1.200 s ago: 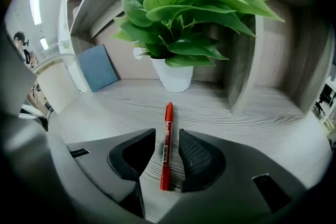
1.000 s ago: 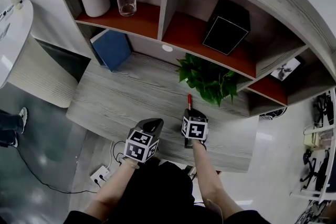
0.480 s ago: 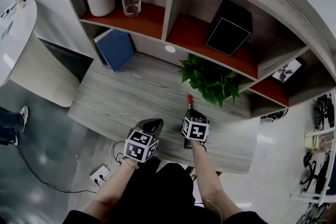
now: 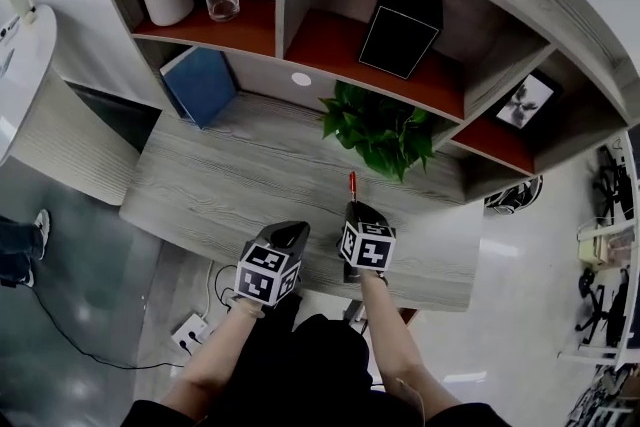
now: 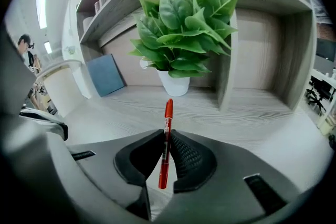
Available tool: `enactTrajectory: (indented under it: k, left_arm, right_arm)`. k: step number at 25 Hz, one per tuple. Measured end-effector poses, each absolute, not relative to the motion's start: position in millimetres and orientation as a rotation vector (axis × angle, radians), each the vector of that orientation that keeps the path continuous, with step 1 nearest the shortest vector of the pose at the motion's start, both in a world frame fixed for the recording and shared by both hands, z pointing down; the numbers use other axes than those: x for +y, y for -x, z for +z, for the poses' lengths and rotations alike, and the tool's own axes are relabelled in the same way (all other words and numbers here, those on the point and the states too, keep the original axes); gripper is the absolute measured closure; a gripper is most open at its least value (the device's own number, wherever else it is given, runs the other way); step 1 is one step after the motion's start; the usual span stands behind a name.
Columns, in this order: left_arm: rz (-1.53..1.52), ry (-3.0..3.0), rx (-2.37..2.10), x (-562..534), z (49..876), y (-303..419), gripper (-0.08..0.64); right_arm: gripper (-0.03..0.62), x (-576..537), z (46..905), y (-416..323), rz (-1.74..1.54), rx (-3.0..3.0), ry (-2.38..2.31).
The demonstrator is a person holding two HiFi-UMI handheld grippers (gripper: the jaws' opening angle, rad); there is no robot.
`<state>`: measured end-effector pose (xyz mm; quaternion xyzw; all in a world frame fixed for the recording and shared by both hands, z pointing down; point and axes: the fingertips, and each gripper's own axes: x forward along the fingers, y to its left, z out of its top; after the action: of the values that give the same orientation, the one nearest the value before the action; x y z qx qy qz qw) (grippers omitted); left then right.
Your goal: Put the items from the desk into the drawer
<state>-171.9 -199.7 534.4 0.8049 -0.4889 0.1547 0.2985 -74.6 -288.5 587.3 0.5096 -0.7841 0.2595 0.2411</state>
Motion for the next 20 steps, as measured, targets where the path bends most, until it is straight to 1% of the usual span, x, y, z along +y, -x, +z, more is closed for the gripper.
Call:
enactTrajectory:
  k: [20]
  left_arm:
    - [0.401, -2.260, -1.180, -127, 512, 23, 0.535]
  right_arm:
    - [0.559, -180, 549, -67, 0.726, -2.145, -1.562]
